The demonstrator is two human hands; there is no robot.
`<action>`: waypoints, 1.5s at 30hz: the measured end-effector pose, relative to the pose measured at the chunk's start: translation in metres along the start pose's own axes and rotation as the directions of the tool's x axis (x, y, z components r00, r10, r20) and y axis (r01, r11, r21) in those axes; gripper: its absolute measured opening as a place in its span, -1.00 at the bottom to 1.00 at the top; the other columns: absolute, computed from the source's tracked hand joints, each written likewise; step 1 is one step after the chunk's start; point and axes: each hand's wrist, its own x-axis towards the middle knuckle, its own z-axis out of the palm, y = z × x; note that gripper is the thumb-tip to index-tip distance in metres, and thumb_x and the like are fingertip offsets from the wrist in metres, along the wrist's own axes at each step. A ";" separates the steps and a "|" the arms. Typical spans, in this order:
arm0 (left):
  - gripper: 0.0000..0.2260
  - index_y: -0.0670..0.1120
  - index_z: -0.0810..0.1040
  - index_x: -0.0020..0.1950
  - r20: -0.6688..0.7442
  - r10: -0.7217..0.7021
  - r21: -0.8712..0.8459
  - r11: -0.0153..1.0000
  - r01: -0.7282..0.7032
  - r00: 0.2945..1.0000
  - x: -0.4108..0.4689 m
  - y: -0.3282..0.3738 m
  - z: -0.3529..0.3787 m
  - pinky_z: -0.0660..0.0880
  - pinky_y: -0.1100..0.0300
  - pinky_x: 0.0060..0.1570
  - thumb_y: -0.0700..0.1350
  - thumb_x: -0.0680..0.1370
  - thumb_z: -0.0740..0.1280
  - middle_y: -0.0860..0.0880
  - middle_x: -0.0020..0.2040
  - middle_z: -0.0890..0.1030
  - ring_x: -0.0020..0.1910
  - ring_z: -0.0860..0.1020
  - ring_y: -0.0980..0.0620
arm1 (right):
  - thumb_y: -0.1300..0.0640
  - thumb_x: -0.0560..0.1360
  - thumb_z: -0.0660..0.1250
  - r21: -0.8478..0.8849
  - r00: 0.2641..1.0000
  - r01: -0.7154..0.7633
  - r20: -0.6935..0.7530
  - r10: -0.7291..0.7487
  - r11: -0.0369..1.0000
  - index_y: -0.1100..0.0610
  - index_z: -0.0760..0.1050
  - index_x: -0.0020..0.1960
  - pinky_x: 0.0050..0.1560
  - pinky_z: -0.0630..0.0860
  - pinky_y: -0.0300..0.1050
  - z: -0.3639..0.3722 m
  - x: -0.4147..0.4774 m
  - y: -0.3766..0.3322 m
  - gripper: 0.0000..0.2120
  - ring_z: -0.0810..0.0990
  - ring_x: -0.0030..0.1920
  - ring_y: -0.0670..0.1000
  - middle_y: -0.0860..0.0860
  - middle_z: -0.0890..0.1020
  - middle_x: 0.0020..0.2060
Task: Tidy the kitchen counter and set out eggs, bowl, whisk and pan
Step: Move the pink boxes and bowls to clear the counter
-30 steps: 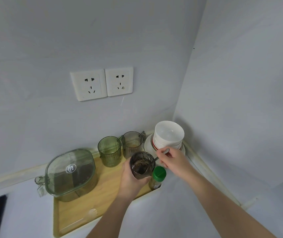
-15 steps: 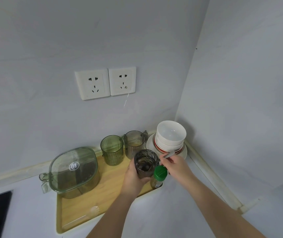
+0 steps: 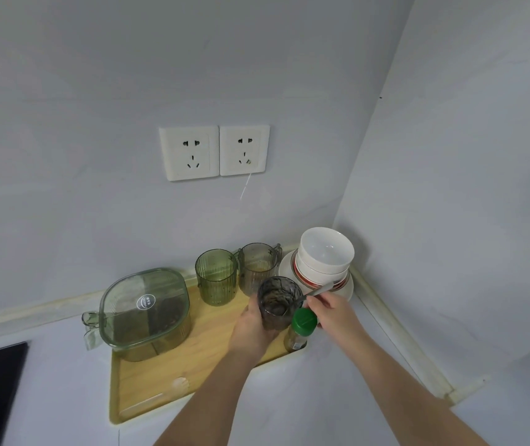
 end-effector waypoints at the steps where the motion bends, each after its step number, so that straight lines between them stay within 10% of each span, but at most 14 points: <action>1: -0.22 -0.01 0.16 0.49 0.005 -0.003 0.005 1.000 0.002 1.000 -0.002 0.000 -0.002 0.45 0.13 0.18 -0.05 0.39 0.51 -0.05 0.26 0.53 0.23 0.50 -0.06 | 0.10 0.55 0.26 0.024 1.000 -0.007 -0.002 0.008 1.000 0.13 0.58 -0.14 0.06 0.55 0.08 -0.001 -0.003 -0.001 -0.82 0.61 -0.05 0.07 0.07 0.66 -0.16; 9: -0.29 -0.09 0.09 0.55 0.020 -0.018 0.055 0.998 0.017 1.000 -0.059 -0.002 -0.045 0.27 0.23 0.33 -0.11 0.50 0.40 -0.02 0.47 0.31 0.41 0.32 0.00 | 0.13 0.57 0.26 0.184 0.988 0.003 -0.153 0.026 0.983 0.12 0.52 0.02 0.06 0.43 -0.09 0.000 -0.043 -0.015 -0.90 0.56 0.12 0.04 -0.13 0.58 -0.13; 16: -0.55 0.02 0.39 0.39 -0.111 0.139 0.000 0.990 -0.140 0.984 -0.155 -0.022 -0.109 0.39 0.26 0.25 -0.11 0.52 0.39 0.12 0.30 0.45 0.27 0.44 0.12 | 0.18 0.58 0.24 0.034 0.940 0.135 -0.320 -0.117 0.990 0.21 0.35 0.42 0.19 0.21 -0.28 0.015 -0.109 -0.039 -0.59 0.37 0.35 0.07 0.13 0.45 0.31; 26: -0.70 0.07 0.49 0.25 -0.407 0.163 -0.041 0.980 -0.197 0.899 -0.325 -0.061 -0.229 0.37 0.41 0.18 -0.16 0.54 0.34 0.28 0.16 0.47 0.18 0.41 0.38 | 0.20 0.57 0.25 0.120 0.912 0.409 -0.033 -0.408 0.905 0.06 0.46 0.31 0.26 0.42 -0.14 0.124 -0.275 -0.111 -0.68 0.46 0.26 -0.12 -0.10 0.52 0.20; 33: -0.73 0.04 0.52 0.23 -0.595 0.091 -0.042 0.989 -0.143 0.799 -0.509 -0.127 -0.321 0.38 0.45 0.13 -0.16 0.55 0.32 0.25 0.15 0.52 0.20 0.46 0.30 | 0.19 0.57 0.26 0.197 0.740 0.611 0.203 -0.642 0.767 -0.05 0.46 0.21 0.10 0.35 -0.52 0.225 -0.439 -0.170 -0.75 0.43 0.14 -0.40 -0.23 0.52 0.10; 45: -0.74 0.11 0.52 0.16 -0.877 -0.131 -0.161 0.987 -0.027 0.463 -0.698 -0.228 -0.431 0.44 0.31 0.10 -0.20 0.56 0.30 0.26 0.10 0.55 0.14 0.50 0.26 | 0.12 0.58 0.24 0.309 0.431 0.722 0.499 -0.752 0.619 -0.15 0.45 0.20 0.10 0.37 -0.41 0.373 -0.610 -0.256 -0.75 0.42 0.17 -0.36 -0.32 0.48 0.10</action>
